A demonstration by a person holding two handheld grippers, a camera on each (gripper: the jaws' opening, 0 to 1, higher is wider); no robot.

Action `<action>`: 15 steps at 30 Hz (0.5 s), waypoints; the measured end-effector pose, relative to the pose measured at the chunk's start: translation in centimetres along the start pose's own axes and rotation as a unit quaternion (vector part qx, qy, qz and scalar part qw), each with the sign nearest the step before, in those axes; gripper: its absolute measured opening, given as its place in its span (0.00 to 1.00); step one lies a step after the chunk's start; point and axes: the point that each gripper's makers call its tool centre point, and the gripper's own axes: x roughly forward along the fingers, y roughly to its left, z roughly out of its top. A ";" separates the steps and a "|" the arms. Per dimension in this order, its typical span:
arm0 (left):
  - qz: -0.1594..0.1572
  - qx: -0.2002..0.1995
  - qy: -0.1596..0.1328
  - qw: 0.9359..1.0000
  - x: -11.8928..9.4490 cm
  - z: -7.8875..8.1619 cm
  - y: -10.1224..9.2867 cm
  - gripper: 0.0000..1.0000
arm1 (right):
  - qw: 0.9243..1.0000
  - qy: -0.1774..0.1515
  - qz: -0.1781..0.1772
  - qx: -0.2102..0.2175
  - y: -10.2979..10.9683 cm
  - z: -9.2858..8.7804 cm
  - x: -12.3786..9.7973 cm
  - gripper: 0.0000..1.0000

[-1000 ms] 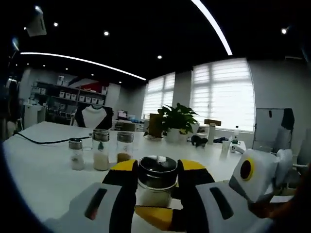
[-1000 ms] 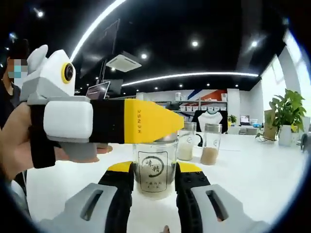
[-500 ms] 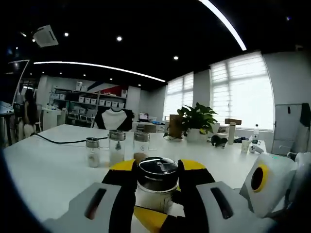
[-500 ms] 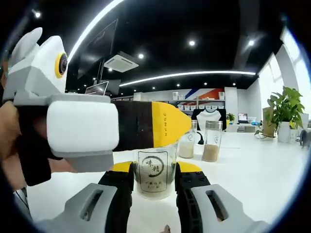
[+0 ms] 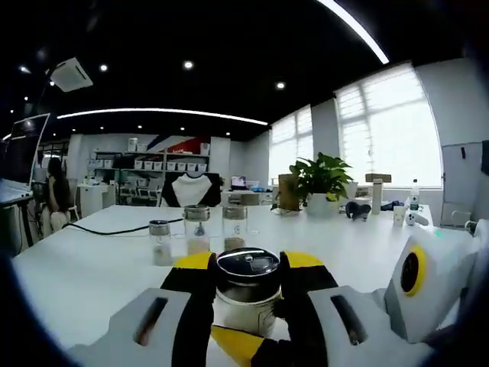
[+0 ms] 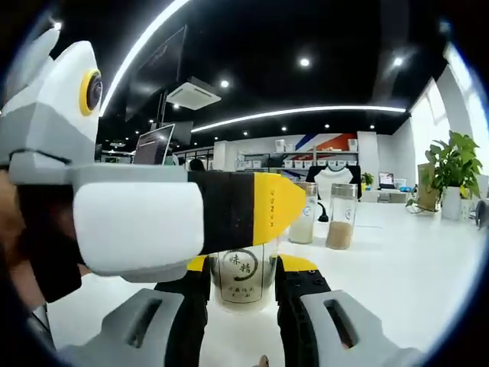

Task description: Rotate the seasoning bottle until the label or dispensing opening points toward the visible target arrow and the bottle remains upright within the marked orientation range

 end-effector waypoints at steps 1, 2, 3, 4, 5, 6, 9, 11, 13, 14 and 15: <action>-0.002 0.001 0.000 1.000 0.0 0.0 0.0 0.35 | 1.000 0.003 0.008 -0.002 0.0 0.0 0.0 0.31; -0.005 -0.001 0.002 1.000 -0.1 -0.1 0.0 0.35 | 1.000 0.009 0.012 -0.006 0.0 -0.1 0.0 0.31; -0.010 -0.007 0.004 1.000 0.0 -0.2 0.1 0.35 | 1.000 0.015 0.015 -0.011 0.0 -0.2 -0.1 0.31; -0.018 -0.020 0.006 1.000 0.0 -0.4 0.1 0.35 | 0.999 0.022 0.019 -0.021 -0.1 -0.3 -0.1 0.31; -0.022 -0.028 0.004 0.999 0.0 -0.4 0.2 0.35 | 0.999 0.023 0.022 -0.024 0.0 -0.3 -0.1 0.31; -0.025 -0.033 0.006 0.999 0.1 -0.5 0.3 0.35 | 0.999 0.025 0.026 -0.025 0.0 -0.3 -0.1 0.31; -0.033 -0.029 0.005 0.999 0.1 -0.4 0.3 0.35 | 0.999 0.022 0.033 -0.020 0.2 -0.2 -0.2 0.31; -0.044 -0.021 0.000 0.999 0.1 -0.2 0.1 0.35 | 0.999 0.019 0.035 -0.020 0.2 -0.1 -0.2 0.31; -0.054 -0.017 -0.022 0.998 -0.1 0.4 0.1 0.34 | 0.999 0.010 0.036 -0.026 0.2 0.3 -0.3 0.31; -0.052 -0.015 -0.021 0.998 -0.2 0.5 0.2 0.34 | 0.999 0.011 0.037 -0.028 0.2 0.4 -0.4 0.31; -0.053 -0.011 -0.020 0.998 -0.2 0.5 0.2 0.34 | 0.999 0.010 0.039 -0.029 0.2 0.5 -0.4 0.32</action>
